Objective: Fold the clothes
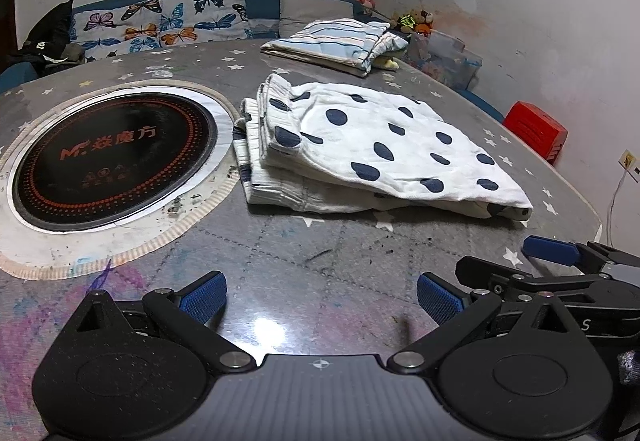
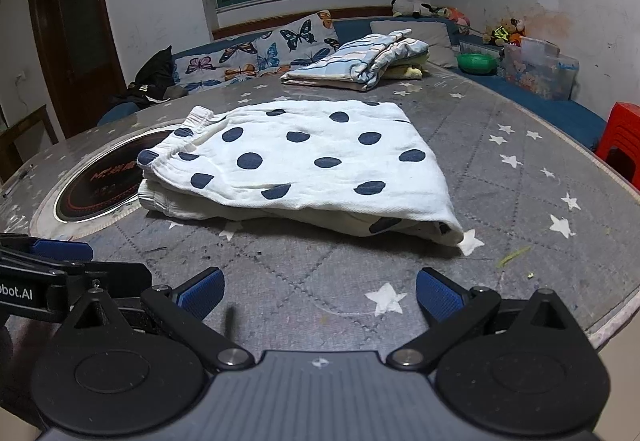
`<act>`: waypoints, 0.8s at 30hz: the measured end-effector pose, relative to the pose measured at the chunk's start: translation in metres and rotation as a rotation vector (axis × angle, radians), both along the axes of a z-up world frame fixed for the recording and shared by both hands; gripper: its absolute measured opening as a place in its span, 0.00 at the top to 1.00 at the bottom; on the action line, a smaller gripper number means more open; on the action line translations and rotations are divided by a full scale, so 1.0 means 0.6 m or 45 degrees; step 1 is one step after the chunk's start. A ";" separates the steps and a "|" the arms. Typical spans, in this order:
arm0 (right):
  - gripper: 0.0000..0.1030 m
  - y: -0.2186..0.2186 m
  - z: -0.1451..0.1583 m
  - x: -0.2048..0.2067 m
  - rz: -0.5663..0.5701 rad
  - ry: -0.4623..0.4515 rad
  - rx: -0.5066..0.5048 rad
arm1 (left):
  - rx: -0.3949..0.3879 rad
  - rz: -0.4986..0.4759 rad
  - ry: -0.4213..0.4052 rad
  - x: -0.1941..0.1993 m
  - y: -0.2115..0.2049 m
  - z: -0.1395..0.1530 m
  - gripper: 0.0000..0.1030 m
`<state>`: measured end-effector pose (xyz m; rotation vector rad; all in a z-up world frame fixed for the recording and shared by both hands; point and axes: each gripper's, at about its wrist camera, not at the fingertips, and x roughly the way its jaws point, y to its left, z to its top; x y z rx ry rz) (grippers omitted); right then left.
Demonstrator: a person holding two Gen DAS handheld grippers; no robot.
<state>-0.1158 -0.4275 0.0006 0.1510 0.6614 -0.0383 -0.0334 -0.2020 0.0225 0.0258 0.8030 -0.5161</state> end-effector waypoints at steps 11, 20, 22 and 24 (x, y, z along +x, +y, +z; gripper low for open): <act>0.00 0.000 0.000 0.000 0.002 0.002 -0.003 | -0.010 -0.012 0.004 -0.002 -0.004 -0.001 0.00; 0.00 0.002 -0.001 0.001 0.008 0.004 -0.008 | -0.028 0.005 0.002 0.002 -0.002 -0.002 0.00; 0.00 0.002 -0.001 0.002 0.008 0.005 -0.008 | -0.023 0.011 -0.009 0.002 -0.002 -0.001 0.00; 0.00 0.002 -0.001 0.002 0.008 0.005 -0.009 | -0.019 0.015 -0.012 0.003 -0.001 -0.002 0.00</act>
